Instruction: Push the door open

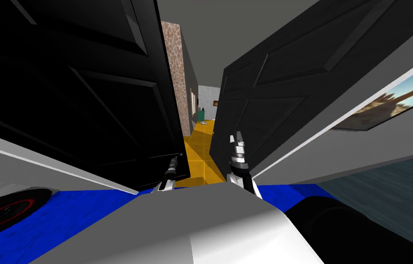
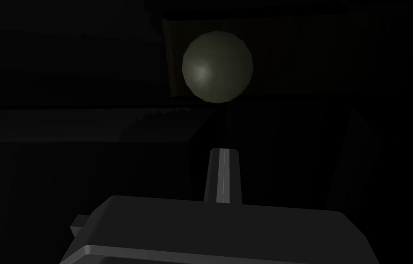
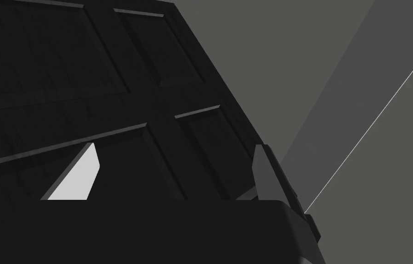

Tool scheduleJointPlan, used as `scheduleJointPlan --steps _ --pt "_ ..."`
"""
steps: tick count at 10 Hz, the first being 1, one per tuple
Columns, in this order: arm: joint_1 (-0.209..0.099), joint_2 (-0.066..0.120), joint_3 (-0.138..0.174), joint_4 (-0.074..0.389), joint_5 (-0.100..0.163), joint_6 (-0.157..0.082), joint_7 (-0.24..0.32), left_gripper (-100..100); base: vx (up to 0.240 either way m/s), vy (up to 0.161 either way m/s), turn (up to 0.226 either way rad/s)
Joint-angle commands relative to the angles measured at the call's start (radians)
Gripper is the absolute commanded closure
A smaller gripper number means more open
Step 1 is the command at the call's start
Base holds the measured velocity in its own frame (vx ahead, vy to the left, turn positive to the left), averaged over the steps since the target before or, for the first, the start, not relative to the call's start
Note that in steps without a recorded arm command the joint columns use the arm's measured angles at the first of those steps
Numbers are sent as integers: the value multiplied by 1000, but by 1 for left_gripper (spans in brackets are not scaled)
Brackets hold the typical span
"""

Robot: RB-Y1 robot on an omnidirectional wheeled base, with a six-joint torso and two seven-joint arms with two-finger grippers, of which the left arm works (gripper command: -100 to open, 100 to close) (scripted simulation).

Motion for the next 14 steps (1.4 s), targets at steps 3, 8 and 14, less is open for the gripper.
scheduleJointPlan --steps 3,8,14 --pt "4 -14 2 -2 7 -1 5 -100 -214 -85 34" --pt "8 -19 7 3 13 -11 4 -100 -38 -55 7" --pt "17 -20 16 8 17 -33 0 -100 188 15 -25"
